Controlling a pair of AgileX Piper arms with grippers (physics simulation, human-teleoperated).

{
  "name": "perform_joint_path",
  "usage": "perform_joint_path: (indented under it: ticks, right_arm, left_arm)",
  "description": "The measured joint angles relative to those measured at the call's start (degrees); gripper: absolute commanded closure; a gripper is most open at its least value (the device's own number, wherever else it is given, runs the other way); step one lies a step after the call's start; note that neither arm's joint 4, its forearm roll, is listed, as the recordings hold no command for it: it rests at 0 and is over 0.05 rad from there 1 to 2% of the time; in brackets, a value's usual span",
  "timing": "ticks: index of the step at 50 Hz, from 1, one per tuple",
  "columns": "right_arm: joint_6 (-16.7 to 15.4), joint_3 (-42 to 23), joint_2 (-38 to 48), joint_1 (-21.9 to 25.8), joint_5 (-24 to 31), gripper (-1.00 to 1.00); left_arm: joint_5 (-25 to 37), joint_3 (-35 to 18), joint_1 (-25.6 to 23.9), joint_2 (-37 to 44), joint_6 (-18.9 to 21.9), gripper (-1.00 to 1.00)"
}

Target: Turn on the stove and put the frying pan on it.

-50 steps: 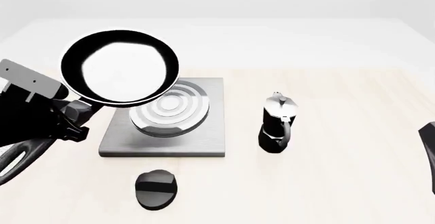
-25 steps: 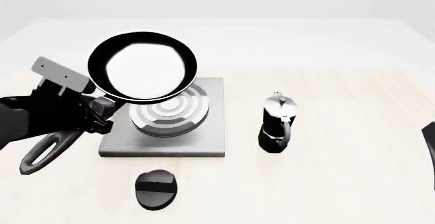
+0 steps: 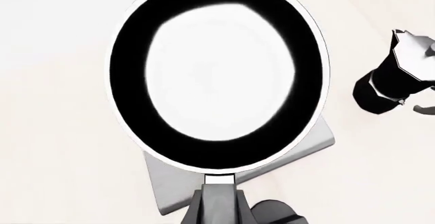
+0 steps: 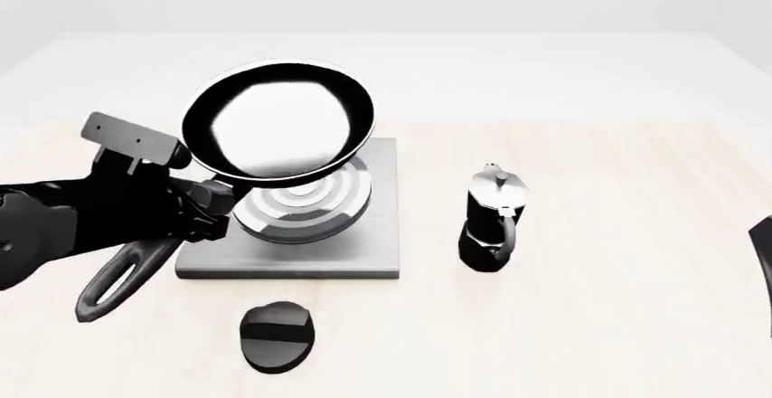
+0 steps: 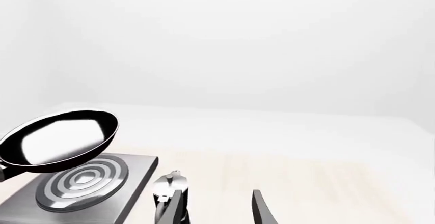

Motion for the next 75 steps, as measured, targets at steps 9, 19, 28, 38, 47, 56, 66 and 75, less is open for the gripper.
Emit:
perform_joint_path:
  ticks: [9,19,28,38,47,56,66,75]
  right_arm:
    - [-0.1,0.1,0.0,-0.1,-0.1,-1.0]
    - [-0.2,0.0,0.0,-0.2,0.1,-1.0]
    - [-0.4,-0.1,0.0,-0.3,0.2,-1.0]
    - [-0.4,0.0,0.0,-0.5,0.2,-1.0]
    - [-0.4,0.1,0.0,-0.6,0.1,-1.0]
    - [-0.5,0.1,0.0,-0.5,0.1,-1.0]
    - [-0.5,0.1,0.0,-0.6,0.2,-1.0]
    - [-0.5,0.1,0.0,-0.6,0.2,-1.0]
  left_arm:
    - [-2.9,2.3,-0.2,1.6,-0.8,1.0]
    - [-5.6,4.5,-0.4,3.6,-0.9,1.0]
    - [-7.3,5.5,-0.5,5.0,-0.9,1.0]
    - [-9.3,6.2,-0.8,7.0,-0.8,1.0]
    - [-10.9,6.6,-0.6,8.9,-0.6,1.0]
    - [-12.4,6.9,-0.3,10.8,-0.3,1.0]
    - [-13.8,7.2,-0.2,12.6,0.0,1.0]
    - [-14.6,7.5,-0.2,13.7,0.4,1.0]
